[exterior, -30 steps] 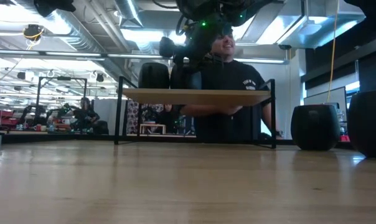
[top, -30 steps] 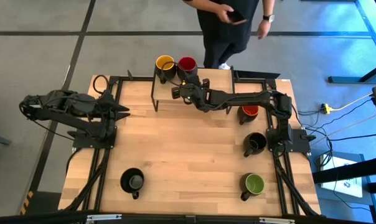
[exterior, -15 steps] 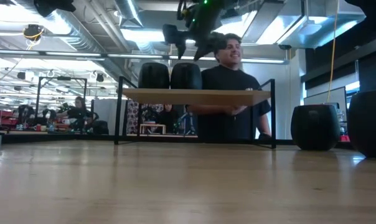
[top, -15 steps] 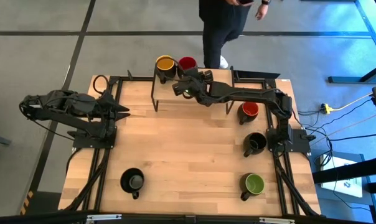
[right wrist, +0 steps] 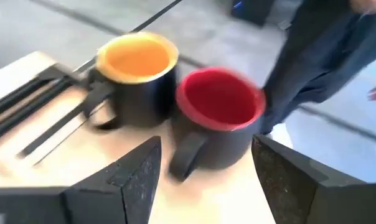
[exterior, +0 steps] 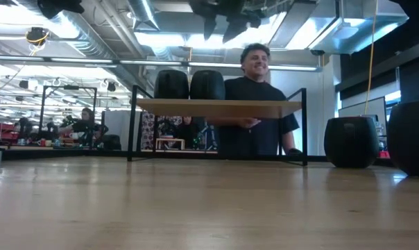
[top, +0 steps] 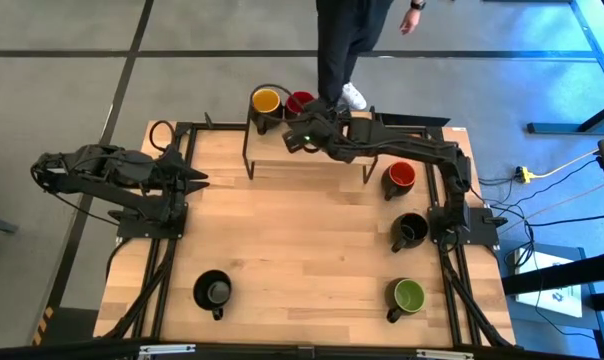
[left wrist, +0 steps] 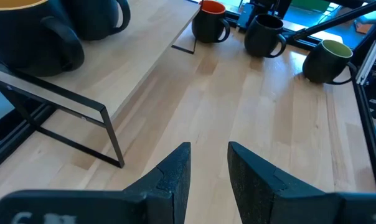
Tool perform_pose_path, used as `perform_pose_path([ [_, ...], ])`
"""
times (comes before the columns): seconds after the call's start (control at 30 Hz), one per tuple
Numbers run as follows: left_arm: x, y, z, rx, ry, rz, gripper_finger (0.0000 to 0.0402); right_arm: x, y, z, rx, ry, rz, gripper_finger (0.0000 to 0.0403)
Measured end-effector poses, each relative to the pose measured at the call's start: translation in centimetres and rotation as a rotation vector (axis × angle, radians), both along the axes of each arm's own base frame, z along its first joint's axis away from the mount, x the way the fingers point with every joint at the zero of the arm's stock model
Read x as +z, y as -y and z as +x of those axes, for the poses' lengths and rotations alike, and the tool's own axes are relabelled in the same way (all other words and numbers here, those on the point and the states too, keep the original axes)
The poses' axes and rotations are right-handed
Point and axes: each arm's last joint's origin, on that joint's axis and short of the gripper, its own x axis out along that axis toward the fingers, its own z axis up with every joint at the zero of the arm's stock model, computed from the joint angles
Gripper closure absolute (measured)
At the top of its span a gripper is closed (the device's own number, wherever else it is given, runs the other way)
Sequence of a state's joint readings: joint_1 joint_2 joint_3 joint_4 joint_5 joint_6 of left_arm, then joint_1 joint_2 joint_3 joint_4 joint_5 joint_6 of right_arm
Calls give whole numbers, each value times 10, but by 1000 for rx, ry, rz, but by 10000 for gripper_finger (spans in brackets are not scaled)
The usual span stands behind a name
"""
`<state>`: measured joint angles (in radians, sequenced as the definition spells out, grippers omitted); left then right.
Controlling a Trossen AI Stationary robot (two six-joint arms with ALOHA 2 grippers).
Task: Place coffee mugs
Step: Put the orange mug on the shelf
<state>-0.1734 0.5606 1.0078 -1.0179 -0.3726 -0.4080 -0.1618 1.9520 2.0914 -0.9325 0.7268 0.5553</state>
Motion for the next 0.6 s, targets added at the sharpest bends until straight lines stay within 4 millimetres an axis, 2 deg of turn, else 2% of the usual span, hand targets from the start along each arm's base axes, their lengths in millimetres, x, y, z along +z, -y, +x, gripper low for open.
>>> perform_pose_path([
  [0.3, -1, 0, 0, -12, -12, 22, 301, 1, -22, -47, -97, -173, 93, 164],
  [0.6, -1, 0, 0, -13, -13, 24, 301, -10, -42, -118, -253, -213, 182, 164],
])
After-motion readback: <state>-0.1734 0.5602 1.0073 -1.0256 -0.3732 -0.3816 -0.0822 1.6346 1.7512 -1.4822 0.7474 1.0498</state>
